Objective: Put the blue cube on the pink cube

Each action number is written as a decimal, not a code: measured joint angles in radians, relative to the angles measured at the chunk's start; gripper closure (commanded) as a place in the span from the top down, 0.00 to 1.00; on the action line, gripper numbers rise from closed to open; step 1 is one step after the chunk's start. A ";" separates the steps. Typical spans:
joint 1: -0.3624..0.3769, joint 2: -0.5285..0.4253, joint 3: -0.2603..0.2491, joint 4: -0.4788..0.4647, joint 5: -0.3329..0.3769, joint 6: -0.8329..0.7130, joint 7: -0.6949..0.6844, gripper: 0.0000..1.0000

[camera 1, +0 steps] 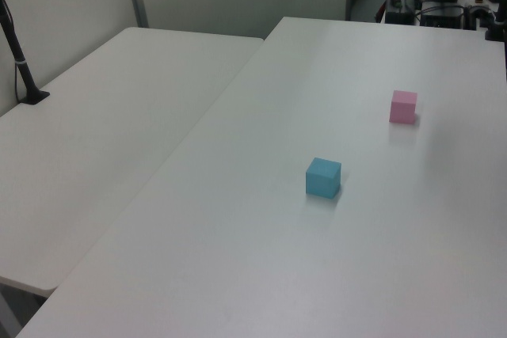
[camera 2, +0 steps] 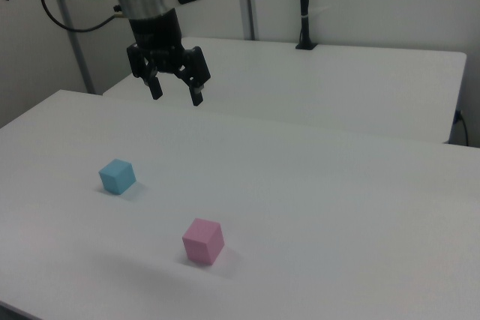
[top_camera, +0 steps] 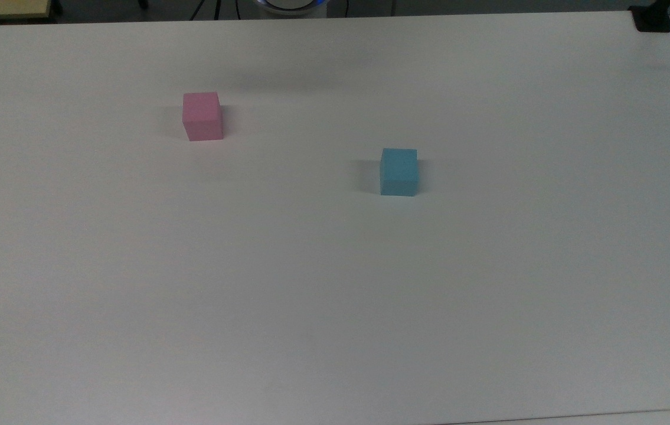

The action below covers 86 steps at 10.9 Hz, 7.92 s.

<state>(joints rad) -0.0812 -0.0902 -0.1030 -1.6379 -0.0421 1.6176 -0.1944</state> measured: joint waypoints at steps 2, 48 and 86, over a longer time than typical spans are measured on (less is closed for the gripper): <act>-0.005 0.000 0.000 0.000 0.002 -0.009 0.006 1.00; 0.341 0.319 0.116 -0.175 -0.029 0.452 0.584 0.39; 0.048 -0.011 -0.031 0.028 0.031 0.040 0.063 1.00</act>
<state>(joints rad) -0.0335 -0.1008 -0.1343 -1.6104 -0.0114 1.6572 -0.1315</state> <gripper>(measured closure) 0.000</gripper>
